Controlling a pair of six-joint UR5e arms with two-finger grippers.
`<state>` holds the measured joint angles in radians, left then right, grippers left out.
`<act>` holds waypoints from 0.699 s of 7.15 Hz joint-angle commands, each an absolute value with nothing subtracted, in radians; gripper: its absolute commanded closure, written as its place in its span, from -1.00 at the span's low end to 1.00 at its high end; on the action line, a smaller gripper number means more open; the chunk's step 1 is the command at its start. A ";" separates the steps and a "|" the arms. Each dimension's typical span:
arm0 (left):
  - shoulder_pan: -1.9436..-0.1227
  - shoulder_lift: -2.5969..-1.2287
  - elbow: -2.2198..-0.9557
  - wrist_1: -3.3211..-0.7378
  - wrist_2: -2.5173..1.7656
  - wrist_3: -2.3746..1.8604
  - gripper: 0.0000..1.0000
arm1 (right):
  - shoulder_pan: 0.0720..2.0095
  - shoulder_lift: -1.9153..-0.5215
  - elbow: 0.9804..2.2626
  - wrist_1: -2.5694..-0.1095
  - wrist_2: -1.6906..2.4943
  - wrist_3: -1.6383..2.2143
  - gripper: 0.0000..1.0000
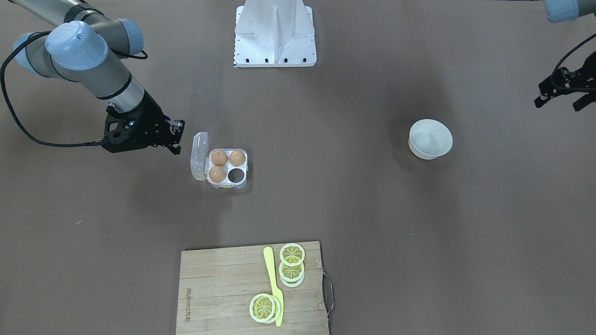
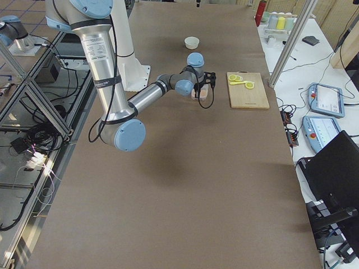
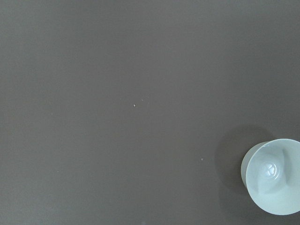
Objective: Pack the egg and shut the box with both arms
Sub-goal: 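Move the right gripper toward the raised lid of the egg box, then push the lid down over the eggs with the right gripper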
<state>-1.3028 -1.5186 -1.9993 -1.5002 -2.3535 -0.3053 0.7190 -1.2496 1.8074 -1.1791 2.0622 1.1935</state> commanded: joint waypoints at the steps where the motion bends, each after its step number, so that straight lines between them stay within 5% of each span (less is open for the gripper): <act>1: -1.322 -1.519 -1.999 -1.500 -2.355 -0.305 -0.94 | 0.689 -1.209 1.796 -1.180 2.034 1.227 1.00; 5: -1.322 -1.528 -1.999 -1.499 -2.361 -0.307 -0.95 | 0.641 -1.097 1.741 -1.178 1.982 1.350 1.00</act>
<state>-1.3218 -1.5226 -1.9988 -1.4988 -2.3604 -0.3055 0.6593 -1.1311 1.7636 -1.1805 2.0044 1.3117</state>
